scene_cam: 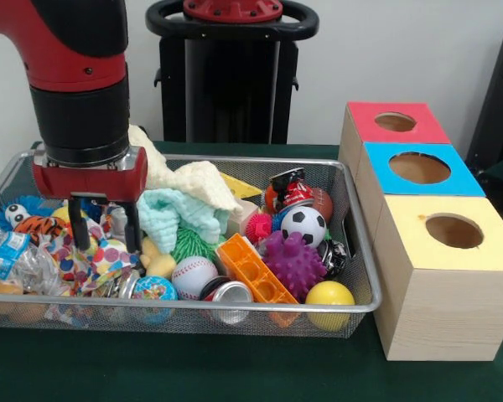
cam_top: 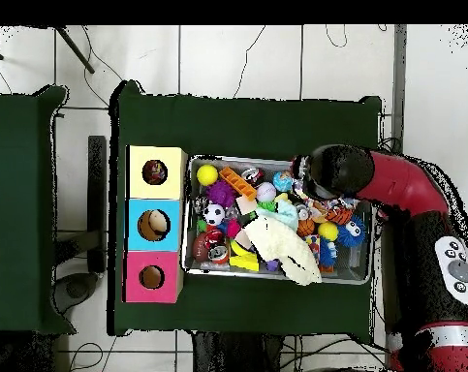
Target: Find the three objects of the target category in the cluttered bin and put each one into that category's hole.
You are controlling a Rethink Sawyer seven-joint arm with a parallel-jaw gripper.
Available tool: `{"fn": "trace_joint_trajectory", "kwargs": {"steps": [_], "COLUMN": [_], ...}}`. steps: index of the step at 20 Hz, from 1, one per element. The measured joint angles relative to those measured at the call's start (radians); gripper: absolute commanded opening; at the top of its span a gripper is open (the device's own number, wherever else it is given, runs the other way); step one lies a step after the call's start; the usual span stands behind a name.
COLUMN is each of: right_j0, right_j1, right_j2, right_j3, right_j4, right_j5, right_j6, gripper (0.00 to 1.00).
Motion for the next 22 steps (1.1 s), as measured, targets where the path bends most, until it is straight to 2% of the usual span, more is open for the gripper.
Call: {"fn": "trace_joint_trajectory", "kwargs": {"steps": [6,22], "right_j0": [0.000,-0.018], "right_j1": [0.005,0.036], "right_j2": [-0.009,-0.009], "right_j3": [0.000,0.013], "right_j4": [-0.012,-0.130], "right_j5": [0.000,-0.012], "right_j6": [0.000,0.000], "gripper": [1.00,1.00]}}
